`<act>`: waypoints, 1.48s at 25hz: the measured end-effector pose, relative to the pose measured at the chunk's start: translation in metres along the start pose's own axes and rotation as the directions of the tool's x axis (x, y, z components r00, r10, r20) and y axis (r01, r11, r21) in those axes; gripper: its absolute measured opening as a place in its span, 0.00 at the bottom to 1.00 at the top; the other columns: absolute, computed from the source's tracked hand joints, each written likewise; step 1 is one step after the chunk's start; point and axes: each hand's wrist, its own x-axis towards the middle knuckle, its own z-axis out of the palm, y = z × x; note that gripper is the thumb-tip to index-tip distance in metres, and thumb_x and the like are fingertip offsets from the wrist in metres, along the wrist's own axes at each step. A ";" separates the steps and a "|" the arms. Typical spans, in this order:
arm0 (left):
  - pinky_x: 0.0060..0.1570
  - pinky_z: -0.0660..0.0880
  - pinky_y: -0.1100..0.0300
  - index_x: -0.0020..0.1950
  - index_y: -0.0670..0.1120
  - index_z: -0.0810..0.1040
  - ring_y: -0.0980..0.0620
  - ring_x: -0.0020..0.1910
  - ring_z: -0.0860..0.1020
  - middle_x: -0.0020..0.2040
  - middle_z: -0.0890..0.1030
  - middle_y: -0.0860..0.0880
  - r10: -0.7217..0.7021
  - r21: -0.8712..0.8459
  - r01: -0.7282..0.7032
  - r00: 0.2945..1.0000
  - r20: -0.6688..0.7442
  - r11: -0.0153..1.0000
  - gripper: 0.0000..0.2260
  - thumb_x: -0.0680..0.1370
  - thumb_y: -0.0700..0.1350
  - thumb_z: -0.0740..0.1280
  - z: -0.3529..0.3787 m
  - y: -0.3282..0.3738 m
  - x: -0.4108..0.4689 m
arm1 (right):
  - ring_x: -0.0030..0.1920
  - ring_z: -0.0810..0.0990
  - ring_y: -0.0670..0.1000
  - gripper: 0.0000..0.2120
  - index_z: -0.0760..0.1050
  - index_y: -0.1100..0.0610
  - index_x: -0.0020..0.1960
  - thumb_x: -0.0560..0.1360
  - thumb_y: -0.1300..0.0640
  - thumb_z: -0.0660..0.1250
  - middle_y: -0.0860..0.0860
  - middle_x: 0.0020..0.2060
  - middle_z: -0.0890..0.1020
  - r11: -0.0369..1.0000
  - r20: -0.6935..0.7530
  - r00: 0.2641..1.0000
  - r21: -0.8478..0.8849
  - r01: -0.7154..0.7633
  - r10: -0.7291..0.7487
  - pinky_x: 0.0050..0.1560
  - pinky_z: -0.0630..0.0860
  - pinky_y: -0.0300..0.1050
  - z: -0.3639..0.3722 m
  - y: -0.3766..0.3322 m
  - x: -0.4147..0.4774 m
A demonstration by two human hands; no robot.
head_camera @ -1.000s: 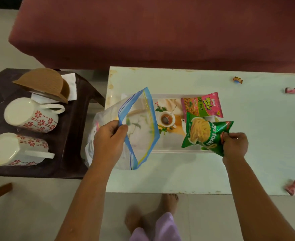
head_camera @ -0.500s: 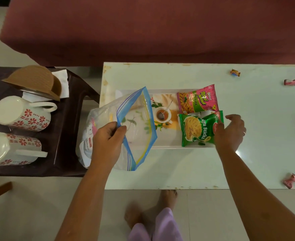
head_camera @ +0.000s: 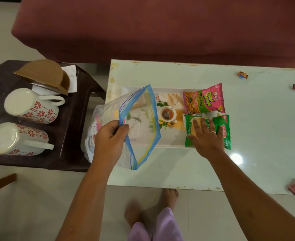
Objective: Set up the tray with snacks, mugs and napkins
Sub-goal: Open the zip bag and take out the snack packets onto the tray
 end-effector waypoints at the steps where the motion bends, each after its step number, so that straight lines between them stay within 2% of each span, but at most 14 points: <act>1: 0.40 0.67 0.51 0.45 0.29 0.72 0.44 0.38 0.70 0.38 0.73 0.29 0.001 -0.012 -0.001 1.000 -0.007 1.000 0.13 0.77 0.41 0.63 -0.003 -0.001 -0.002 | 0.77 0.42 0.57 0.31 0.43 0.51 0.77 0.79 0.41 0.47 0.53 0.78 0.47 0.998 -0.009 1.000 0.058 -0.003 0.003 0.73 0.45 0.64 -0.013 -0.008 -0.002; 4: 0.38 0.65 0.53 0.43 0.31 0.73 0.46 0.36 0.68 0.34 0.72 0.38 0.036 -0.016 -0.037 0.998 -0.057 0.999 0.15 0.75 0.44 0.65 -0.014 -0.004 -0.004 | 0.77 0.50 0.56 0.27 0.53 0.54 0.76 0.80 0.50 0.56 0.54 0.76 0.56 0.890 -0.319 0.948 0.436 0.131 0.017 0.74 0.48 0.53 -0.066 -0.049 -0.022; 6: 0.37 0.67 0.53 0.42 0.34 0.76 0.46 0.35 0.71 0.34 0.74 0.37 0.071 0.007 -0.070 0.992 -0.102 0.998 0.13 0.74 0.46 0.66 -0.024 -0.007 -0.004 | 0.67 0.69 0.51 0.18 0.70 0.57 0.67 0.77 0.57 0.60 0.54 0.65 0.74 0.634 -0.590 0.807 0.638 0.437 0.037 0.68 0.59 0.35 -0.108 -0.091 -0.042; 8: 0.38 0.71 0.56 0.44 0.37 0.78 0.51 0.36 0.75 0.35 0.79 0.43 0.083 -0.003 -0.084 0.990 -0.116 0.996 0.09 0.76 0.43 0.65 -0.033 -0.009 -0.006 | 0.52 0.78 0.48 0.13 0.79 0.55 0.55 0.74 0.60 0.60 0.49 0.50 0.82 0.451 -0.608 0.785 0.671 0.588 -0.119 0.56 0.69 0.30 -0.142 -0.134 -0.058; 9: 0.36 0.73 0.60 0.42 0.38 0.78 0.56 0.34 0.76 0.33 0.80 0.50 0.086 -0.004 -0.087 0.989 -0.123 0.996 0.07 0.77 0.41 0.65 -0.039 -0.009 -0.008 | 0.49 0.80 0.49 0.14 0.80 0.53 0.52 0.73 0.62 0.60 0.49 0.49 0.83 0.448 -0.511 0.811 0.677 0.583 -0.283 0.53 0.72 0.35 -0.152 -0.154 -0.062; 11: 0.29 0.70 0.71 0.37 0.43 0.76 0.62 0.28 0.74 0.26 0.77 0.58 0.101 0.007 -0.101 0.985 -0.141 0.995 0.09 0.77 0.40 0.64 -0.047 -0.009 -0.013 | 0.51 0.79 0.54 0.19 0.78 0.50 0.57 0.73 0.67 0.62 0.54 0.54 0.80 0.657 -0.170 0.813 0.510 0.556 -0.556 0.52 0.76 0.45 -0.153 -0.189 -0.060; 13: 0.27 0.68 0.73 0.35 0.45 0.75 0.63 0.26 0.74 0.25 0.77 0.59 0.109 -0.009 -0.112 0.981 -0.158 0.994 0.10 0.77 0.40 0.64 -0.054 -0.013 -0.016 | 0.62 0.73 0.60 0.27 0.70 0.48 0.68 0.72 0.69 0.64 0.57 0.64 0.72 0.770 0.088 0.778 0.252 0.587 -0.622 0.58 0.75 0.52 -0.140 -0.213 -0.048; 16: 0.29 0.72 0.69 0.40 0.42 0.78 0.62 0.29 0.76 0.29 0.78 0.55 0.101 -0.028 -0.108 0.977 -0.187 0.994 0.08 0.76 0.45 0.65 -0.060 -0.018 -0.020 | 0.75 0.46 0.64 0.36 0.54 0.46 0.75 0.73 0.66 0.65 0.55 0.76 0.51 0.800 0.266 0.764 0.056 0.597 -0.588 0.68 0.65 0.59 -0.116 -0.231 -0.033; 19: 0.29 0.72 0.69 0.38 0.45 0.78 0.62 0.28 0.75 0.28 0.78 0.56 0.085 -0.032 -0.094 0.972 -0.217 0.995 0.08 0.76 0.45 0.64 -0.068 -0.025 -0.024 | 0.75 0.40 0.65 0.37 0.51 0.46 0.75 0.74 0.63 0.66 0.55 0.77 0.45 0.776 0.272 0.755 -0.045 0.629 -0.597 0.66 0.65 0.59 -0.091 -0.243 -0.027; 27: 0.26 0.71 0.72 0.35 0.49 0.76 0.62 0.28 0.78 0.28 0.80 0.58 0.073 0.000 -0.075 0.971 -0.228 0.997 0.10 0.77 0.42 0.64 -0.075 -0.026 -0.021 | 0.61 0.71 0.64 0.15 0.71 0.52 0.64 0.78 0.60 0.59 0.57 0.62 0.73 0.697 -0.008 0.697 -0.038 0.716 -0.717 0.47 0.75 0.53 -0.083 -0.239 -0.033; 31: 0.30 0.69 0.61 0.35 0.38 0.73 0.54 0.28 0.71 0.28 0.74 0.41 0.105 0.011 -0.106 0.966 -0.234 0.994 0.11 0.75 0.43 0.65 -0.059 -0.013 -0.013 | 0.54 0.74 0.60 0.11 0.74 0.49 0.57 0.77 0.58 0.59 0.52 0.53 0.77 0.737 -0.209 0.724 0.020 0.676 -0.658 0.38 0.67 0.48 -0.129 -0.223 -0.044; 34: 0.29 0.65 0.61 0.36 0.35 0.71 0.52 0.30 0.67 0.29 0.70 0.42 0.120 -0.018 -0.127 0.964 -0.237 0.992 0.13 0.75 0.43 0.64 -0.048 -0.002 -0.006 | 0.52 0.75 0.55 0.12 0.73 0.43 0.55 0.76 0.55 0.57 0.45 0.52 0.79 0.814 -0.420 0.789 0.171 0.555 -0.449 0.38 0.71 0.45 -0.162 -0.176 -0.059; 35: 0.31 0.65 0.59 0.37 0.35 0.72 0.50 0.32 0.67 0.30 0.70 0.41 0.113 -0.034 -0.123 0.969 -0.221 0.992 0.14 0.75 0.45 0.65 -0.044 0.001 -0.003 | 0.51 0.77 0.53 0.13 0.73 0.43 0.54 0.74 0.55 0.56 0.43 0.50 0.80 0.791 -0.486 0.807 0.320 0.522 -0.336 0.41 0.73 0.46 -0.172 -0.157 -0.065; 37: 0.34 0.66 0.55 0.38 0.34 0.72 0.47 0.33 0.68 0.32 0.71 0.38 0.096 -0.054 -0.108 0.978 -0.184 0.993 0.16 0.73 0.47 0.65 -0.035 0.005 0.001 | 0.43 0.79 0.43 0.16 0.74 0.43 0.51 0.71 0.58 0.55 0.38 0.40 0.81 0.543 -0.532 0.844 0.692 0.476 -0.062 0.41 0.75 0.40 -0.183 -0.117 -0.070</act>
